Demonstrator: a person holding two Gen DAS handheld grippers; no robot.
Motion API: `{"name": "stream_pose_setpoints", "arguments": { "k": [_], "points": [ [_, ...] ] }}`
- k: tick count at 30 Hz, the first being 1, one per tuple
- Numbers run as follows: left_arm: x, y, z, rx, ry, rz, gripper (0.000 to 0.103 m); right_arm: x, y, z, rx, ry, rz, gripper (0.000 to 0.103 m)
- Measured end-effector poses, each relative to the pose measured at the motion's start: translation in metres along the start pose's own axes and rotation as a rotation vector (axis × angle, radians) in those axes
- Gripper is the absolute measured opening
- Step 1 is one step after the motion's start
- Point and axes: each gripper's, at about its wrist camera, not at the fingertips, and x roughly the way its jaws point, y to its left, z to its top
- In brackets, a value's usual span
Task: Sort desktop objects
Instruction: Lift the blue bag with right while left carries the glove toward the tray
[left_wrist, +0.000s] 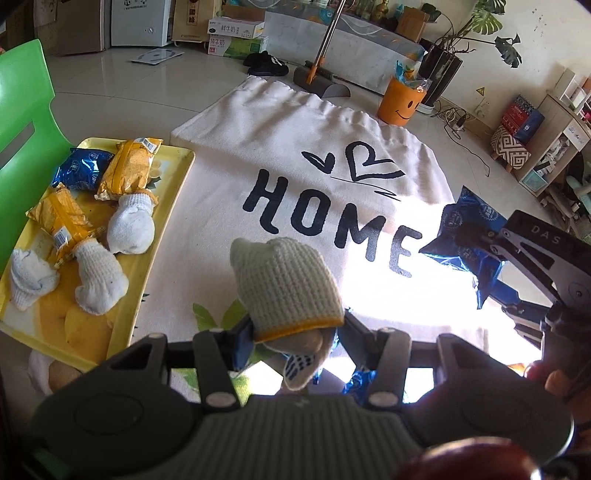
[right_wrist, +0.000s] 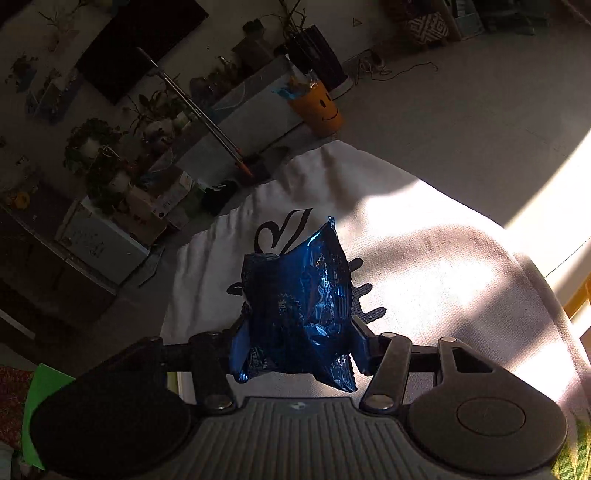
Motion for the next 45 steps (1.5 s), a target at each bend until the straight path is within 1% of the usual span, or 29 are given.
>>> {"name": "stream_pose_setpoints", "arguments": {
  "k": [4, 10, 16, 22, 29, 33, 38, 45],
  "points": [
    [-0.01, -0.003, -0.006, 0.006, -0.01, -0.013, 0.048, -0.022, 0.005, -0.013, -0.037, 0.012, 0.032, 0.055],
    [-0.027, -0.003, -0.014, 0.013, -0.029, -0.027, 0.048, -0.041, 0.01, -0.039, -0.095, 0.048, 0.044, 0.055],
    [-0.042, 0.001, -0.019, 0.021, -0.052, -0.035, 0.048, -0.051, 0.013, -0.059, -0.112, 0.068, 0.056, 0.055],
    [-0.05, 0.01, -0.021, 0.016, -0.064, -0.037, 0.048, -0.056, 0.015, -0.071, -0.126, 0.077, 0.057, 0.055],
    [-0.048, 0.025, -0.02, -0.006, -0.055, -0.042, 0.048, -0.052, 0.025, -0.083, -0.157, 0.094, 0.056, 0.055],
    [-0.043, 0.04, -0.014, -0.04, -0.048, -0.047, 0.048, -0.047, 0.032, -0.089, -0.163, 0.112, 0.057, 0.055],
    [-0.036, 0.062, -0.002, -0.075, -0.043, -0.035, 0.048, -0.035, 0.049, -0.099, -0.19, 0.146, 0.073, 0.055],
    [-0.028, 0.1, 0.026, -0.128, -0.045, -0.003, 0.048, -0.017, 0.075, -0.12, -0.229, 0.215, 0.121, 0.055]
  ]
}}
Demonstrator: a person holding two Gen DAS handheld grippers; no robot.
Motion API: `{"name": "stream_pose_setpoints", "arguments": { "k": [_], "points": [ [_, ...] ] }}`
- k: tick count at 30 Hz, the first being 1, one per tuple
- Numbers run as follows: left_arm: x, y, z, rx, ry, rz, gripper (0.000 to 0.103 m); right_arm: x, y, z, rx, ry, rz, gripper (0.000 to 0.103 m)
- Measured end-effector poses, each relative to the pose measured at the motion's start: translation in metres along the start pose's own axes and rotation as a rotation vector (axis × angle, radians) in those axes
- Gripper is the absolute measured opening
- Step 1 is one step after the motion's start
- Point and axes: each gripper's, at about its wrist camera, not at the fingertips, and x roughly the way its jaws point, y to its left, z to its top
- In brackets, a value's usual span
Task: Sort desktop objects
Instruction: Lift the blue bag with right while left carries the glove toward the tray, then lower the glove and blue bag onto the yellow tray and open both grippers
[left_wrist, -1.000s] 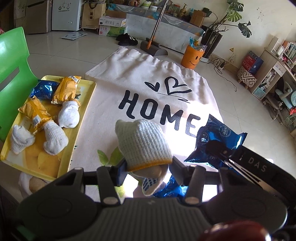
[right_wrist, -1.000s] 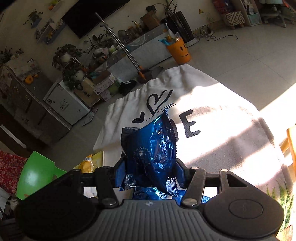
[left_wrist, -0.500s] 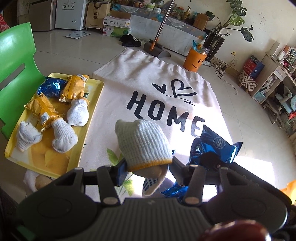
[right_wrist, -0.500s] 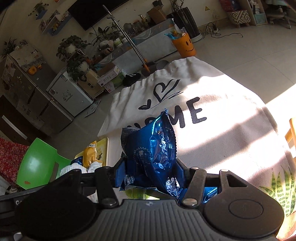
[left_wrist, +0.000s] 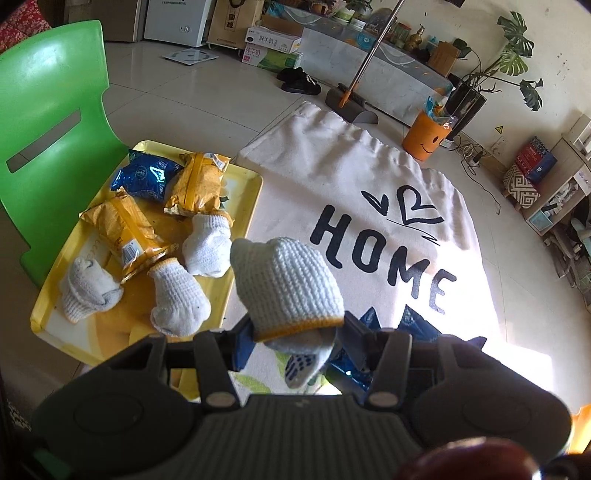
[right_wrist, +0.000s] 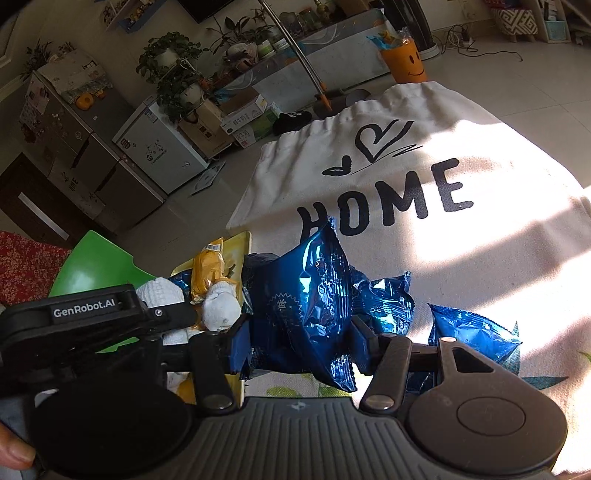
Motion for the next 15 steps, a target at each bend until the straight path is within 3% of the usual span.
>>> {"name": "stream_pose_setpoints", "arguments": {
  "k": [15],
  "points": [
    [0.041, 0.067, 0.088, -0.085, 0.006, 0.144, 0.048, 0.071, 0.062, -0.024, -0.104, 0.17, 0.113, 0.055]
  ]
}}
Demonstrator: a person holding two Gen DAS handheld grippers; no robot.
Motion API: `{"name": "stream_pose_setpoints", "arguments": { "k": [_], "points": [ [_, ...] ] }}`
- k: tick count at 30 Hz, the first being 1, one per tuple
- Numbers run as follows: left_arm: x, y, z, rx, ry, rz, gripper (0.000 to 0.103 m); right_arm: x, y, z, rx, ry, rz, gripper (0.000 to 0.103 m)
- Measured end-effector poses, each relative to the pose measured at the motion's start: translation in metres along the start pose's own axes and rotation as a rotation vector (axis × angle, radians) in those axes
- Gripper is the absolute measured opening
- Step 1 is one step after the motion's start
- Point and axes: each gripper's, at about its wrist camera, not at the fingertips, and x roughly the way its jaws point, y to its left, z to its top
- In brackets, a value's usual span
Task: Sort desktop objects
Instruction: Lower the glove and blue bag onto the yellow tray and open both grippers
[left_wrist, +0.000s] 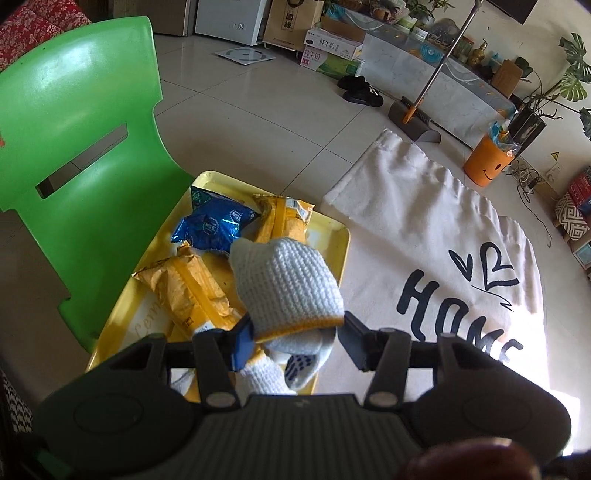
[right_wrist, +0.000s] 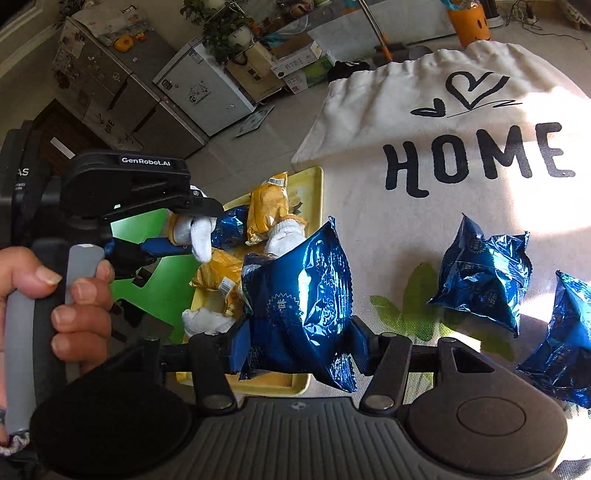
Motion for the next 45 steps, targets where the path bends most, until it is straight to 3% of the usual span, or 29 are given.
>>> {"name": "stream_pose_setpoints", "arguments": {
  "k": [8, 18, 20, 21, 23, 29, 37, 45],
  "points": [
    [0.038, 0.028, 0.031, -0.085, 0.075, 0.008, 0.049, 0.044, 0.019, -0.002, -0.037, 0.09, 0.037, 0.055],
    [0.058, 0.038, 0.055, -0.084, 0.064, 0.035, 0.049, 0.107, 0.043, -0.009, -0.114, 0.172, 0.107, 0.057],
    [0.062, 0.037, 0.056, -0.06, 0.066, 0.055, 0.055, 0.117, 0.045, -0.011, -0.121, 0.181, 0.095, 0.062],
    [0.062, 0.036, 0.055, -0.053, 0.067, 0.056, 0.064, 0.118, 0.045, -0.011, -0.12, 0.179, 0.085, 0.065],
    [0.06, 0.037, 0.057, -0.062, 0.061, 0.047, 0.08, 0.117, 0.044, -0.01, -0.104, 0.171, 0.08, 0.072],
    [0.046, 0.026, 0.055, -0.048, 0.016, 0.015, 0.092, 0.096, 0.037, -0.001, -0.112, 0.1, 0.052, 0.076],
    [0.029, 0.013, 0.048, 0.019, -0.058, 0.003, 0.093, 0.076, 0.023, 0.002, -0.096, 0.059, -0.007, 0.076],
    [0.016, -0.01, 0.022, 0.091, -0.026, -0.08, 0.094, 0.05, 0.012, 0.001, -0.12, 0.058, -0.12, 0.076]
  ]
}}
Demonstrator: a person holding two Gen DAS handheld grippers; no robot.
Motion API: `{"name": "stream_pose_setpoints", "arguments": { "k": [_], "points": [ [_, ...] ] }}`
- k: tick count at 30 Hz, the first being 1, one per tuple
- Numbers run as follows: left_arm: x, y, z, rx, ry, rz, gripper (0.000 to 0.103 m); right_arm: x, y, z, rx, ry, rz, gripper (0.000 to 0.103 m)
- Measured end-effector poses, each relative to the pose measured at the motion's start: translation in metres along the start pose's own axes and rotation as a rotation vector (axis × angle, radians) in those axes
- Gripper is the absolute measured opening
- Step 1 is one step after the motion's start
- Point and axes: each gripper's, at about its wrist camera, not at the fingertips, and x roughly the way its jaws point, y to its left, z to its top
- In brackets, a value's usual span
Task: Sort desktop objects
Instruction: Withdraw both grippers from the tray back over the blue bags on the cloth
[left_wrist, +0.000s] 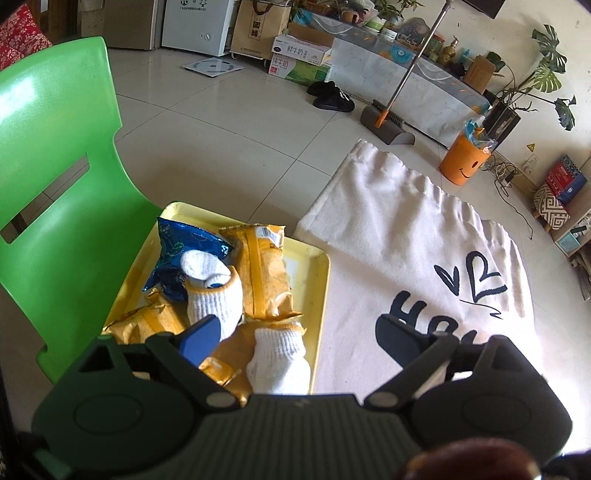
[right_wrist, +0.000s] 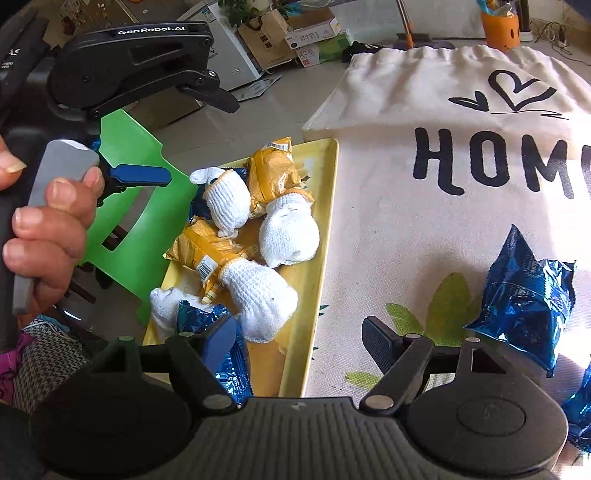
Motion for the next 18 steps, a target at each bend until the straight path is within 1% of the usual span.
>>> {"name": "stream_pose_setpoints", "arguments": {
  "k": [5, 9, 11, 14, 18],
  "points": [
    [-0.01, -0.023, -0.018, 0.088, -0.011, -0.016, 0.094, -0.025, -0.018, -0.007, 0.024, -0.008, -0.058, 0.076],
    [-0.017, -0.04, -0.033, 0.136, -0.01, -0.056, 0.095, -0.045, -0.034, -0.01, 0.06, -0.025, -0.118, 0.077],
    [-0.021, -0.049, -0.041, 0.177, -0.014, -0.064, 0.097, -0.056, -0.049, -0.013, 0.102, -0.033, -0.144, 0.078],
    [-0.023, -0.062, -0.053, 0.23, -0.011, -0.069, 0.098, -0.072, -0.067, -0.019, 0.164, -0.044, -0.2, 0.078],
    [-0.025, -0.081, -0.068, 0.299, 0.004, -0.101, 0.098, -0.091, -0.086, -0.023, 0.23, -0.078, -0.266, 0.078]
  ]
}}
